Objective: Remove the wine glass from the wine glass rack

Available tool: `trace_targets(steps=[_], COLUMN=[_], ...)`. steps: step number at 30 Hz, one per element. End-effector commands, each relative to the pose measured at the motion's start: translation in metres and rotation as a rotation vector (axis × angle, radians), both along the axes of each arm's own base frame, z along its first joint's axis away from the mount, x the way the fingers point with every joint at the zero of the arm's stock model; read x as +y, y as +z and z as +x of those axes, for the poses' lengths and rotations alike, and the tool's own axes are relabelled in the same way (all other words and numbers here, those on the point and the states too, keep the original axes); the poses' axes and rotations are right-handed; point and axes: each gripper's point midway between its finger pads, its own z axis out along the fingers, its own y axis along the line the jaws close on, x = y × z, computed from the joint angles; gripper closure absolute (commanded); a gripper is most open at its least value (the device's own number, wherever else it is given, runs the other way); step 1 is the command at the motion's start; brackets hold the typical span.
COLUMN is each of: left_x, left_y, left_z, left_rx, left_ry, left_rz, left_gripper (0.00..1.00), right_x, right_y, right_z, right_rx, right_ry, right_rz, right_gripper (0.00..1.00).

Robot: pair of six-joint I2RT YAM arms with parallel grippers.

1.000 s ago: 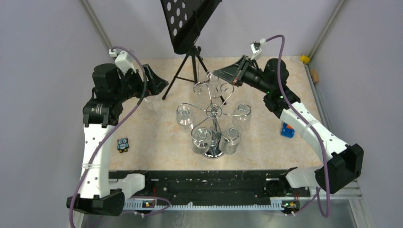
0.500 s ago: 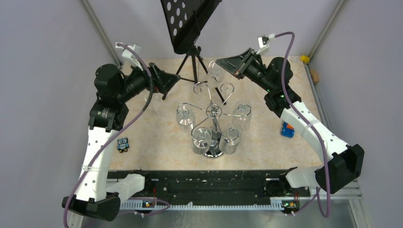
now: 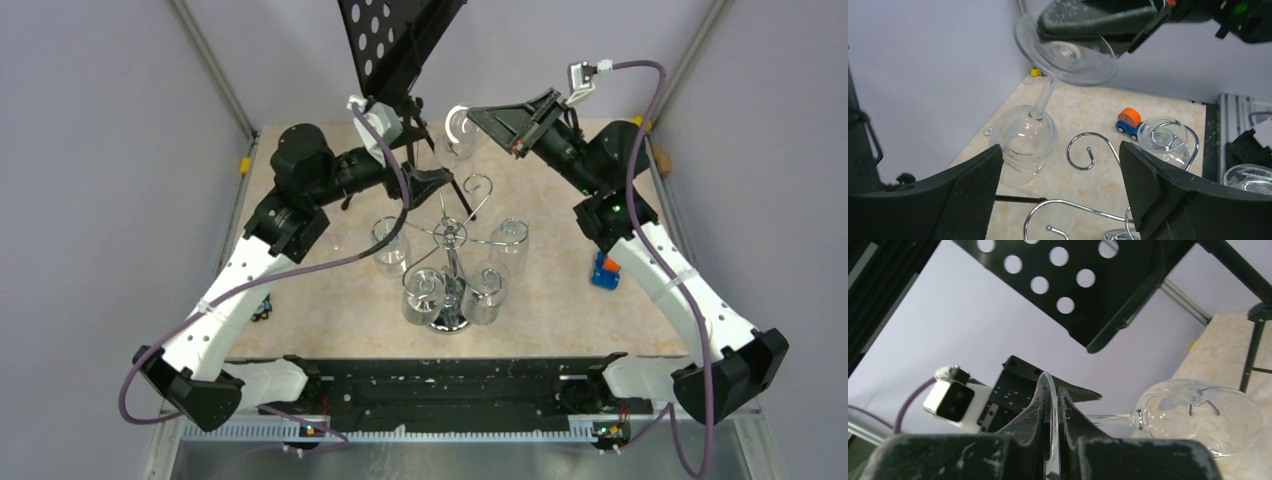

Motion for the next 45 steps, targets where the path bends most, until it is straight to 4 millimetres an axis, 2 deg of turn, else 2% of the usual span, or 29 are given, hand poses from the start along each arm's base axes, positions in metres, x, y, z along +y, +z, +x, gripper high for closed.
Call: trace_targets(steps=[1, 6, 8, 12, 20, 25, 29, 30, 32, 35, 36, 41, 42, 45], left_x=[-0.016, -0.032, -0.042, -0.053, -0.064, -0.063, -0.066, -0.067, -0.068, -0.067, -0.067, -0.063, -0.062, -0.058], left_y=[0.039, 0.054, 0.054, 0.058, 0.057, 0.06, 0.061, 0.06, 0.059, 0.061, 0.063, 0.077, 0.079, 0.089], left_z=[-0.013, -0.013, -0.016, -0.008, -0.014, -0.019, -0.021, -0.021, -0.02, -0.019, -0.02, -0.022, -0.022, -0.02], left_rx=[-0.431, -0.528, -0.545, -0.575, -0.578, -0.587, -0.59, -0.589, -0.591, -0.6, -0.605, -0.641, -0.642, -0.639], left_ry=[-0.083, -0.144, -0.195, -0.194, -0.26, -0.271, -0.284, -0.286, -0.284, -0.274, -0.273, -0.244, -0.234, -0.2], left_rz=[0.037, -0.001, -0.003, -0.016, -0.031, -0.048, -0.052, -0.05, -0.047, -0.049, -0.052, -0.096, -0.107, -0.158], left_gripper=[0.11, 0.11, 0.12, 0.19, 0.5, 0.62, 0.77, 0.82, 0.99, 1.0, 1.0, 1.0, 1.0, 1.0], right_x=[-0.021, -0.024, -0.023, -0.022, -0.02, -0.018, -0.017, -0.017, -0.017, -0.017, -0.017, -0.02, -0.021, -0.028], right_y=[0.075, 0.079, 0.079, 0.078, 0.071, 0.067, 0.065, 0.065, 0.064, 0.064, 0.064, 0.059, 0.058, 0.057], right_z=[-0.049, -0.057, -0.06, -0.063, -0.06, -0.057, -0.056, -0.055, -0.055, -0.054, -0.054, -0.045, -0.044, -0.045], right_rx=[-0.171, -0.181, -0.184, -0.178, -0.151, -0.14, -0.136, -0.135, -0.134, -0.129, -0.128, -0.129, -0.141, -0.189], right_ry=[0.036, 0.044, 0.053, 0.075, 0.08, 0.08, 0.081, 0.081, 0.081, 0.078, 0.075, 0.022, 0.009, -0.05], right_rz=[0.108, 0.104, 0.103, 0.106, 0.095, 0.084, 0.084, 0.084, 0.084, 0.083, 0.082, 0.059, 0.048, 0.01], right_gripper=[1.0, 1.0, 1.0, 1.0, 1.0, 1.0, 1.0, 1.0, 1.0, 1.0, 0.96, 0.49, 0.42, 0.32])
